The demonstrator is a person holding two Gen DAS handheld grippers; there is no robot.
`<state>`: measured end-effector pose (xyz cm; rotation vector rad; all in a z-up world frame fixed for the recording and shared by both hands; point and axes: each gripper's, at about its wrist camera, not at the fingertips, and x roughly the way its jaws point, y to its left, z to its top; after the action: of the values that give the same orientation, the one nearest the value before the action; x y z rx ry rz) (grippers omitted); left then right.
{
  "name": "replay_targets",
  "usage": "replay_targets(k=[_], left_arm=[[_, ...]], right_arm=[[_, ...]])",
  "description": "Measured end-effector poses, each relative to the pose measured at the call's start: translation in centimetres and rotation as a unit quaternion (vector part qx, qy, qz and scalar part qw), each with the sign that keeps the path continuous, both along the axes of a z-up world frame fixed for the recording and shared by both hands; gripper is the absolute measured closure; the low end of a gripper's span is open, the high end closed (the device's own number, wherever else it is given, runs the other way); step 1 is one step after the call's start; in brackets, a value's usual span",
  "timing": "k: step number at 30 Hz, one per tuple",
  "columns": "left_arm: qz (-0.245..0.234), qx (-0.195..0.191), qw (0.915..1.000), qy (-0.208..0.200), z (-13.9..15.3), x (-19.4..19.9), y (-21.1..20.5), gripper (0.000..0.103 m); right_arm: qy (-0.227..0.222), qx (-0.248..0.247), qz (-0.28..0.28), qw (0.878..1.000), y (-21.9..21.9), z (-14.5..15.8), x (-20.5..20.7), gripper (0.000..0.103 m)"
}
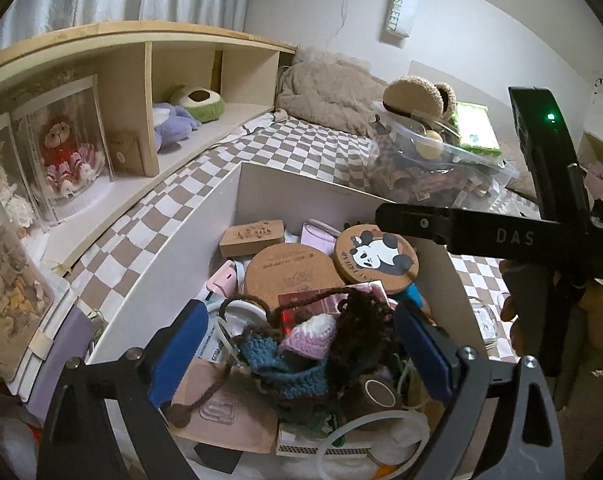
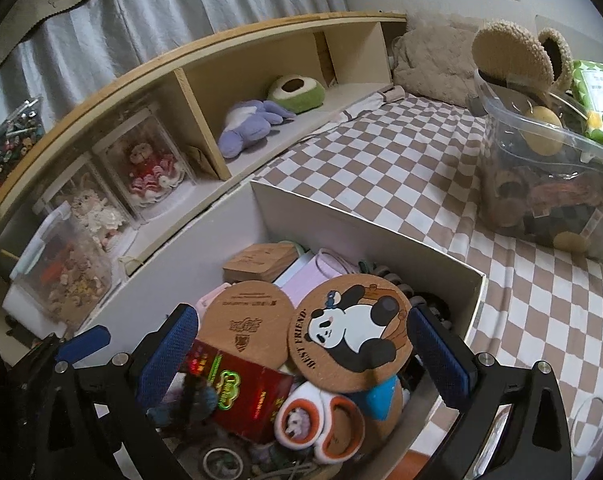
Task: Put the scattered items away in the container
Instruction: 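Lower the pouch into the SHOES box and open the left tool while the right tool releases the coaster there, then withdraw both tools from the box back over the bed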
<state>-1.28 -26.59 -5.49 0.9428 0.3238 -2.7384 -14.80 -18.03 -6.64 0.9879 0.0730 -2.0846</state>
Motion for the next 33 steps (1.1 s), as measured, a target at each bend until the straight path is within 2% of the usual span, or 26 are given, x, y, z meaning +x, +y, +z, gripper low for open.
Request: replay_targets(k=[5, 8, 20, 33], left_arm=[[0.000, -0.006, 0.9999, 0.008, 0.6, 0.3, 0.5, 0.007], [0.002, -0.006, 0.9999, 0.013, 1.0, 0.3, 0.7, 0.001], [0.007, -0.004, 0.9998, 0.019, 1.6, 0.7, 1.0, 0.000], [0.003, -0.006, 0.9998, 0.020, 2.2, 1.0, 2.3, 0.000]], right_arm=[[0.008, -0.006, 0.005, 1.000, 0.4, 0.7, 1.0, 0.000], [0.013, -0.008, 0.005, 1.000, 0.8, 1.2, 1.4, 0.000], [0.029, -0.014, 0.000, 0.999, 3.2, 2.2, 2.8, 0.000], [0.052, 0.002, -0.019, 0.998, 6.2, 2.1, 4.2, 0.000]])
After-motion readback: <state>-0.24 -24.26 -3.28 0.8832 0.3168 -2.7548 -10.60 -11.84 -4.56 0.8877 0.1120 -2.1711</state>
